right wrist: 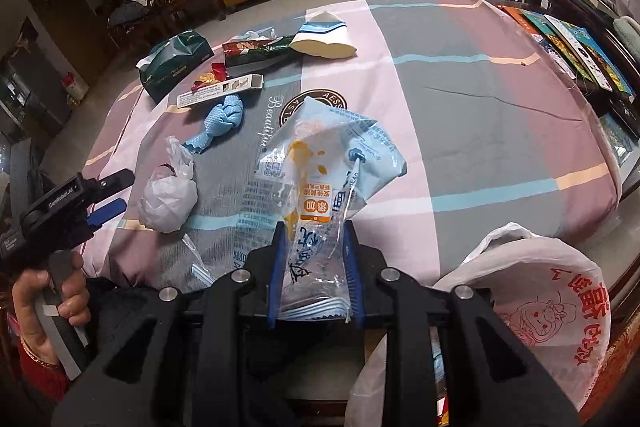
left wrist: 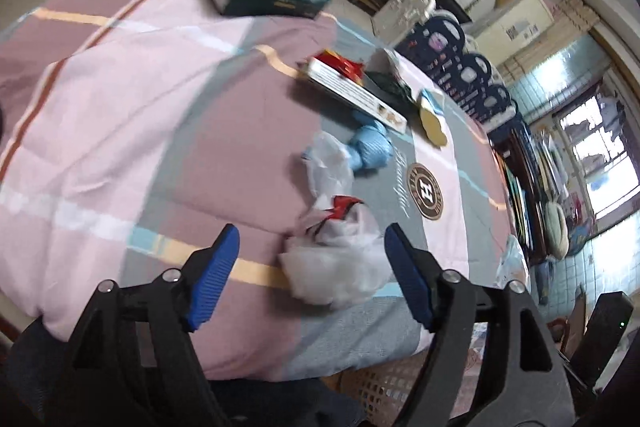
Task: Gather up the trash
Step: 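Carry the white bag and clear wrapper over the bin and open both tools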
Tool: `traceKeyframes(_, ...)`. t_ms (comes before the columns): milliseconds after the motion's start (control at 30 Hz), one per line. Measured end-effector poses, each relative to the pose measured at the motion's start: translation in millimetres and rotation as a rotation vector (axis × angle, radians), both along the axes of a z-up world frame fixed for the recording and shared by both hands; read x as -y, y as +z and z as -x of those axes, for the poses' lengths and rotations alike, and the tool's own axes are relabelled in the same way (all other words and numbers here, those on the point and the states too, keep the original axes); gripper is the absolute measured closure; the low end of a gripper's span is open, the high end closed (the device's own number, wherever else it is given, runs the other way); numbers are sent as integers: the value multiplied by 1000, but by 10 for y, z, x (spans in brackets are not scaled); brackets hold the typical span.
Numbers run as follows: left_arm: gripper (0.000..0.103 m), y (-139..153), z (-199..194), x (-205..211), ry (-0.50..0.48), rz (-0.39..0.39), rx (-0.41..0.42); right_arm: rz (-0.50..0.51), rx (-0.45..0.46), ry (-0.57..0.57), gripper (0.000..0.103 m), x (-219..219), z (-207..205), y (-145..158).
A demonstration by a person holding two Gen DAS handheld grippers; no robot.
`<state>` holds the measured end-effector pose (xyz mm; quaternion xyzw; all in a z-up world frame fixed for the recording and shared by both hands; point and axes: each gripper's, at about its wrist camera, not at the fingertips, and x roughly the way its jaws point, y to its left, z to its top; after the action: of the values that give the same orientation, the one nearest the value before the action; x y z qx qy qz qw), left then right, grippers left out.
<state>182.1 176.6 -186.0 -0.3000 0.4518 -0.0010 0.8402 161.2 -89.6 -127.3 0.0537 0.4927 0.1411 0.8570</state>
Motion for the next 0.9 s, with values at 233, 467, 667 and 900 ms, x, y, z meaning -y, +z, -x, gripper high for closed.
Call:
traceKeyframes(233,33,-190,-442,495,-147,-165,-122,0,1,12,75,-2,3,-23)
traceKeyframes(467,79,-84,-305,591,-178,-193,-68,-12,37,29,75,16,67,96)
traceKeyframes(667,80,554,327,940,-223,-201,270,26,108,45,75,301,304,415)
traceKeyframes(900,79,964,653,1806,-447,-210,359,140,99,-46,75,1120,708,496)
